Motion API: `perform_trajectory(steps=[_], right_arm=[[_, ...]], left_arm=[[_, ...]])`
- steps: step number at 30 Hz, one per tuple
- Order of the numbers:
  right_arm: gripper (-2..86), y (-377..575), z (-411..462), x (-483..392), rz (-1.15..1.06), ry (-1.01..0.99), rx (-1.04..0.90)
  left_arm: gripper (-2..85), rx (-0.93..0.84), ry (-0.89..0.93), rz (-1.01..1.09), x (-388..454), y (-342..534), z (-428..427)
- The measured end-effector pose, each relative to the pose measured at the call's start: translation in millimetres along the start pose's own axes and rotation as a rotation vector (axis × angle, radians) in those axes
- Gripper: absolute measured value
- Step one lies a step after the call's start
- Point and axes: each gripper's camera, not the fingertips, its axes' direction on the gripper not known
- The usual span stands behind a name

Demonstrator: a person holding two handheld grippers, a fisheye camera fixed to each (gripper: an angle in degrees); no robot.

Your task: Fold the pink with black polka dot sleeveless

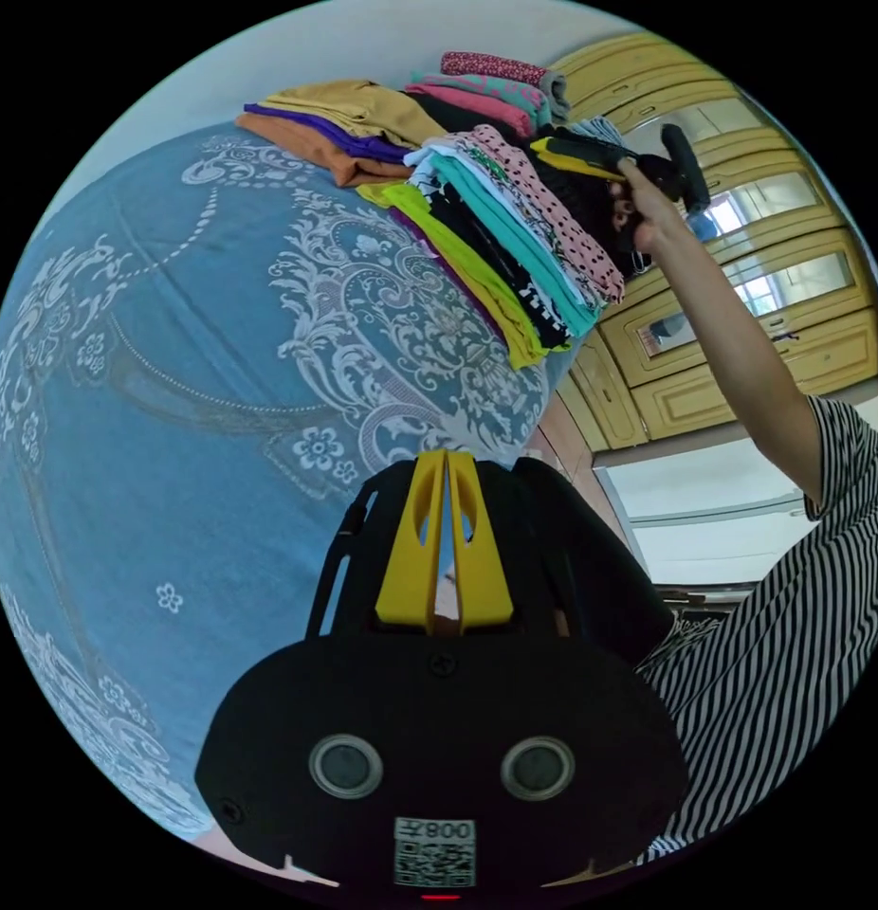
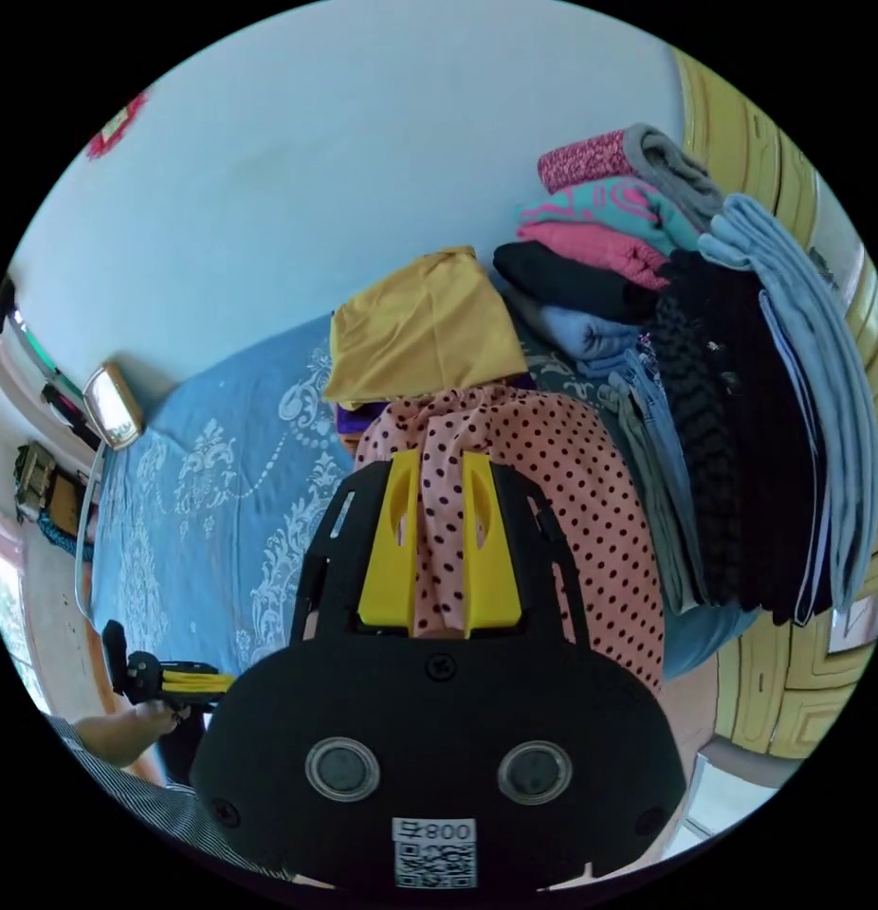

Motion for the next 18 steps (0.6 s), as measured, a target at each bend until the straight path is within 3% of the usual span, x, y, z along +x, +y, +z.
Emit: perform_trajectory(steps=[8,18], right_arm=[[2.6,-84,12,71,0.063,0.005,-0.039],[0.9,-136,-166,145,-0.018,-0.348,0.303]], left_arm=[[0.4,-0.003,0.029,-0.023,-50,69,83],[0.4,0.113,0.075,-0.029,-108,191,153]])
